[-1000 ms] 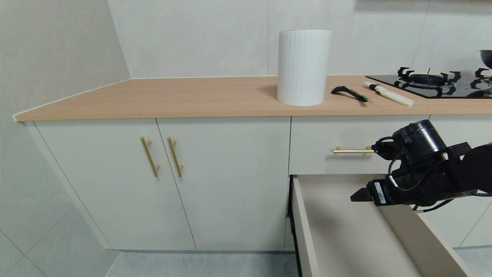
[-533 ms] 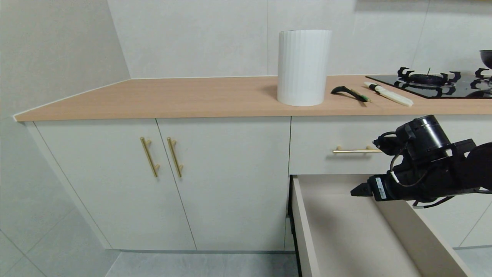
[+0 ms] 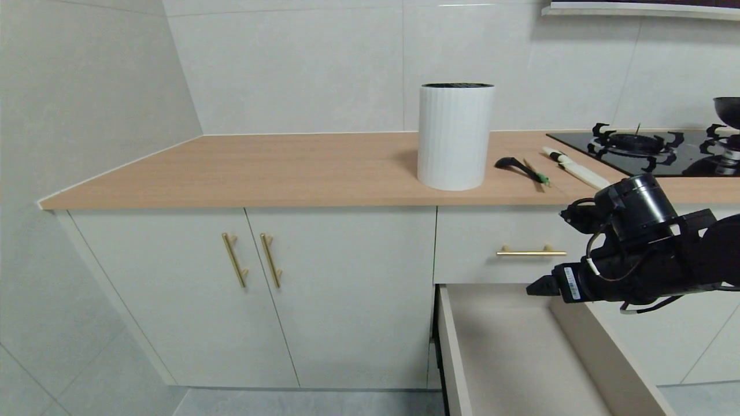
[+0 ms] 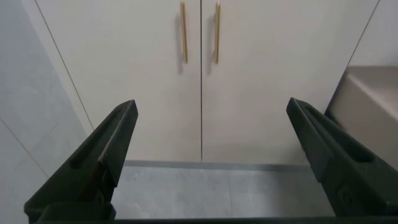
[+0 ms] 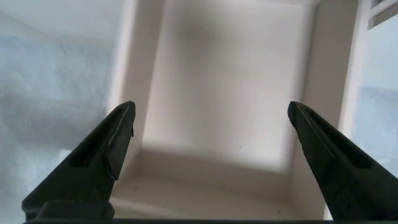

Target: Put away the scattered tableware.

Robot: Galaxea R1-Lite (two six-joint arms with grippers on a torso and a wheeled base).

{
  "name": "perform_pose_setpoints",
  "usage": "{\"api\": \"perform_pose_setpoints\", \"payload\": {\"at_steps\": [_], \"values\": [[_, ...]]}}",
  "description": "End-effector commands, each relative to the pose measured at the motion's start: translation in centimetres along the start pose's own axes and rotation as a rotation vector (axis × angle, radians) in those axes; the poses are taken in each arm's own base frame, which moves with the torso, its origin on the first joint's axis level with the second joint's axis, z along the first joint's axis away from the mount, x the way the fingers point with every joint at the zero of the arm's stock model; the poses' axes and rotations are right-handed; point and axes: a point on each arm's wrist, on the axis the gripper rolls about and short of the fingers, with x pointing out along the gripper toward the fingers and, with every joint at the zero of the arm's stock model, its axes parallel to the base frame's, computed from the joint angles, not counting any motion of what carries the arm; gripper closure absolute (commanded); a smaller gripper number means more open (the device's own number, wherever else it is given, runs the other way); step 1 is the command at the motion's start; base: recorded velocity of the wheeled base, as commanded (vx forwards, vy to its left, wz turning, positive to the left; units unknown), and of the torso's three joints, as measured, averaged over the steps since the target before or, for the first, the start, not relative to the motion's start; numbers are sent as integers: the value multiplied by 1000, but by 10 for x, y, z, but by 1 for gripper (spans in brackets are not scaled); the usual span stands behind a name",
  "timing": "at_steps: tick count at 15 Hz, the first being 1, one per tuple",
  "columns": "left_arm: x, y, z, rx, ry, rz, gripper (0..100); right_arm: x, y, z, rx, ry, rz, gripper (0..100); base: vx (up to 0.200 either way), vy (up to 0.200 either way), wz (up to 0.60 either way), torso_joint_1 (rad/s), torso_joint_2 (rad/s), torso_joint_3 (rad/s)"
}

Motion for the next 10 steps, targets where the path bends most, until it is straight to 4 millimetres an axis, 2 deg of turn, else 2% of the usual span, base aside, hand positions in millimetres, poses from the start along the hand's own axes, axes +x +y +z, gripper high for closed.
{"api": "perform_pose_setpoints", "payload": {"at_steps": [1,10], "values": [[0,0,0,0,0,0,0,1,0,0,0,4,-1,0,0,0,0,173,-471,-295],[0,0,0,0,0,0,0,1,0,-1,0,4,-1,0,0,0,0,186,-473,-286]]}}
